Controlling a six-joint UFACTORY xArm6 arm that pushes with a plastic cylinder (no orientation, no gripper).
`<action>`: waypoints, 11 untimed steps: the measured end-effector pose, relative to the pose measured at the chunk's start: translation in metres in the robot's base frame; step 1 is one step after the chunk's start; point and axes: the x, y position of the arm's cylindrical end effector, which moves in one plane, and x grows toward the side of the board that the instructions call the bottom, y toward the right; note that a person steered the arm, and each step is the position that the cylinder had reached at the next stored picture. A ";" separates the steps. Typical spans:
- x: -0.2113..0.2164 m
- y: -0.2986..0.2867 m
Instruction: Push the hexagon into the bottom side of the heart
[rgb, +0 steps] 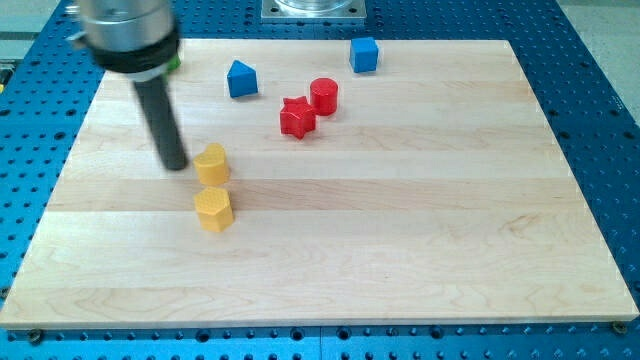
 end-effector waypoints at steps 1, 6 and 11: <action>0.014 0.070; 0.004 0.081; 0.013 0.190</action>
